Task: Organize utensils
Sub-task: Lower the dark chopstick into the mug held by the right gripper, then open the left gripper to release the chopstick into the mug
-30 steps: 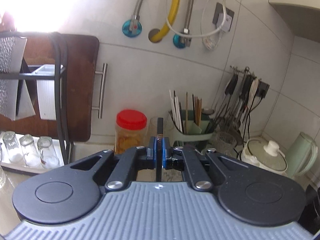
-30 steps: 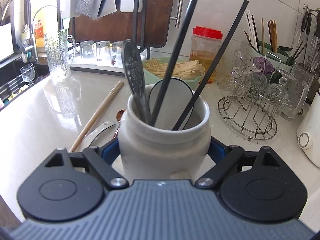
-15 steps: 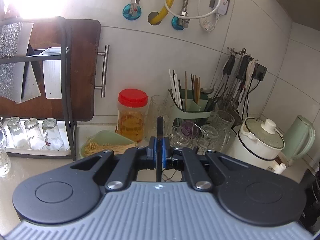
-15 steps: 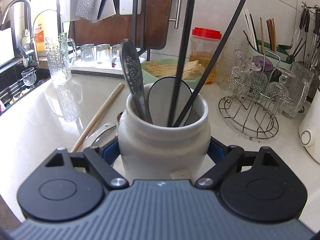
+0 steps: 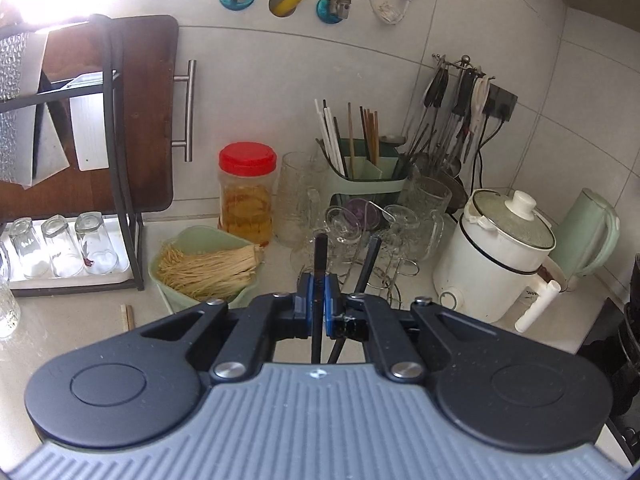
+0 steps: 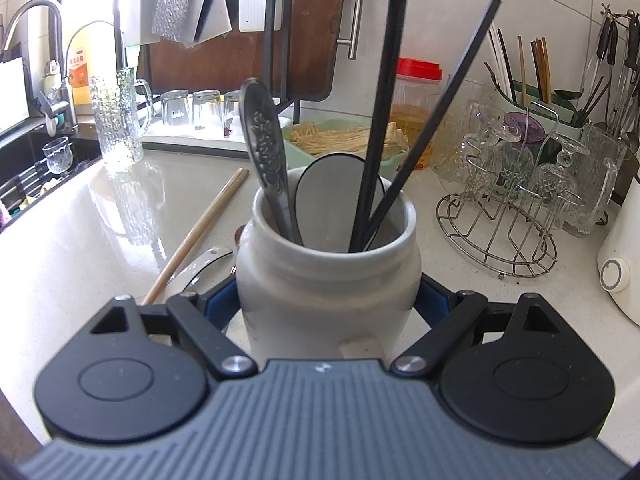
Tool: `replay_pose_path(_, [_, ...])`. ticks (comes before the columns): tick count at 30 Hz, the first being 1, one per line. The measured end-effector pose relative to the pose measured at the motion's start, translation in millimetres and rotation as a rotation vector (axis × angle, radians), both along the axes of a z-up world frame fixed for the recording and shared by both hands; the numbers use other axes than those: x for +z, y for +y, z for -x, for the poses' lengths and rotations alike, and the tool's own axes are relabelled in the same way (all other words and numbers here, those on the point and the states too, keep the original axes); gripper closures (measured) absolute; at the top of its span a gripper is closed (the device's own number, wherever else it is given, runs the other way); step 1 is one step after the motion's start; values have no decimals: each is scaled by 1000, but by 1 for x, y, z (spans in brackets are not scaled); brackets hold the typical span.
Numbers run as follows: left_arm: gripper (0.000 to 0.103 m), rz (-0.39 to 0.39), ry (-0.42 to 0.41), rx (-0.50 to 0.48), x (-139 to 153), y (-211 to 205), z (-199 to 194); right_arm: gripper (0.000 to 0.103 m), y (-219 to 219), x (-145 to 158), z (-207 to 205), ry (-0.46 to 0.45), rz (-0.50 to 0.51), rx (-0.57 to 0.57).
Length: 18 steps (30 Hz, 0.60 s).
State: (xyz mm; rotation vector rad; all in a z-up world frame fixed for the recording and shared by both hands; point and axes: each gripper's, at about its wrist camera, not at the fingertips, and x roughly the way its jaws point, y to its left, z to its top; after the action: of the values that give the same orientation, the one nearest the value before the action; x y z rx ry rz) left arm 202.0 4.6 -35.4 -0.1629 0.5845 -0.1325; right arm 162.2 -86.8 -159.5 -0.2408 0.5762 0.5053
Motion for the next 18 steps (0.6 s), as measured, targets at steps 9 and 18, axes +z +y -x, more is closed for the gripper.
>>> replay_pose_path(9, [83,45,50,-32,8,13,2,12,-1,0,0,0,0,8])
replay_pose_path(18, [66,39,61,107,11,50,38,12,0,2,-2,15,7,8])
